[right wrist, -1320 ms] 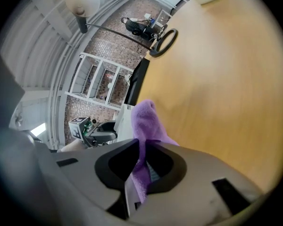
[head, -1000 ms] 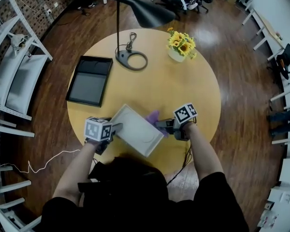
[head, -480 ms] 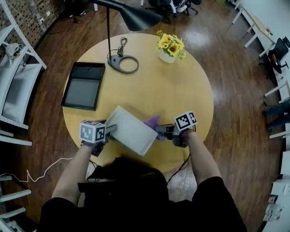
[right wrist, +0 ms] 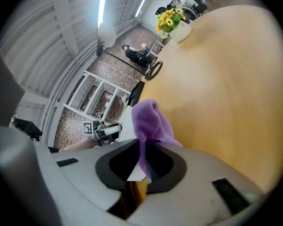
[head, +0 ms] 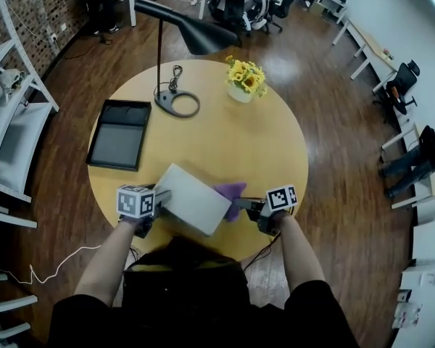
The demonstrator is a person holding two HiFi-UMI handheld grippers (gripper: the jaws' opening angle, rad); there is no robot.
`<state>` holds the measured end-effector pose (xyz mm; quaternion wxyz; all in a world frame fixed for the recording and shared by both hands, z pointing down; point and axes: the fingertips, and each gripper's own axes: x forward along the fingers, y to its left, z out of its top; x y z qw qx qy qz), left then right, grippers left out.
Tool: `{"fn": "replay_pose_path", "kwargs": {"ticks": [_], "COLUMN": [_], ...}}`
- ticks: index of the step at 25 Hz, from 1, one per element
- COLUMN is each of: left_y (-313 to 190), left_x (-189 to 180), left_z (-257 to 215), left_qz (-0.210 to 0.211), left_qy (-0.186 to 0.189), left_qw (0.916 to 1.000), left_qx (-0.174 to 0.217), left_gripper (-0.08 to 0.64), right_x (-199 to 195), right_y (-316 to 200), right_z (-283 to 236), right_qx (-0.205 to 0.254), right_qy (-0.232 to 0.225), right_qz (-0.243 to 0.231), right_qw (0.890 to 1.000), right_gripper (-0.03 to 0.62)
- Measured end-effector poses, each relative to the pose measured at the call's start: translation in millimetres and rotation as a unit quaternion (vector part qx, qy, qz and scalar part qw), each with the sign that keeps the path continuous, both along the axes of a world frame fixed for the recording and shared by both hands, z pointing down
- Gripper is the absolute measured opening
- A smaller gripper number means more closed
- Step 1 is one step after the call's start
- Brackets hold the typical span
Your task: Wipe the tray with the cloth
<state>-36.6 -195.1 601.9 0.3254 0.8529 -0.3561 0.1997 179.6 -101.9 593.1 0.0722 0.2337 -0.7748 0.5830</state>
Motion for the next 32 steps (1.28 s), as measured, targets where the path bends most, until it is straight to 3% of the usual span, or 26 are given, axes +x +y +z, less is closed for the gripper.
{"fn": "replay_pose_path", "kwargs": {"ticks": [2,4,9,15,17,20,22,25,27,28,30,32], "left_y": [0.6,1.7,0.3,2.9,5.6,9.8,11.5,13.7,14.6,15.3,17.2,19.4], "left_x": [1.1,2.3,-1.8,-18.8,-33.0,-56.4,-73.0,-93.7,-101.1,-103.4,-105.6,-106.3], "left_z": [1.0,0.3,-2.1,-7.1,-10.1,-13.5,-17.8,-22.2,-24.9,-24.9,-21.0,-15.8], "left_qz": [-0.002,-0.003,-0.003,-0.021,-0.03,-0.038,-0.048,-0.068,-0.079,-0.081,-0.079,-0.075], "left_qy": [0.013,0.026,0.055,0.114,0.127,0.14,0.155,0.185,0.207,0.215,0.22,0.218], "left_qw": [0.9999,0.9997,0.9985,0.9932,0.9913,0.9893,0.9866,0.9801,0.9747,0.9728,0.9716,0.972], "left_qx": [-0.003,-0.002,0.005,-0.005,-0.009,-0.014,-0.016,-0.023,-0.029,-0.032,-0.038,-0.044], "left_gripper": [0.273,0.273,0.273,0.272,0.272,0.272,0.272,0.272,0.272,0.272,0.272,0.272], "right_x": [1.1,9.6,-7.8,-83.4,-109.7,-144.7,-163.3,-192.9,-185.6,-180.3,-177.8,-183.2], "right_y": [8.4,11.3,-9.6,-53.6,-69.7,-80.0,-78.8,-70.4,-72.6,-74.6,-77.4,-78.6], "right_z": [-11.0,-25.0,-77.3,-104.5,-94.4,-50.3,-16.8,-2.1,2.2,4.5,7.6,6.2], "right_qx": [-0.012,0.001,0.126,0.223,0.243,0.235,0.222,0.234,0.252,0.254,0.248,0.231], "right_qy": [-0.016,-0.005,0.067,0.169,0.221,0.318,0.388,0.451,0.498,0.51,0.505,0.485], "right_qz": [0.018,0.035,0.021,0.001,-0.017,-0.083,-0.137,-0.214,-0.238,-0.24,-0.232,-0.221], "right_qw": [1.0,0.999,0.99,0.96,0.944,0.915,0.884,0.834,0.795,0.786,0.794,0.814], "right_gripper": [0.034,0.035,0.034,0.034,0.034,0.034,0.037,0.057,0.064,0.069,0.069,0.069]}}
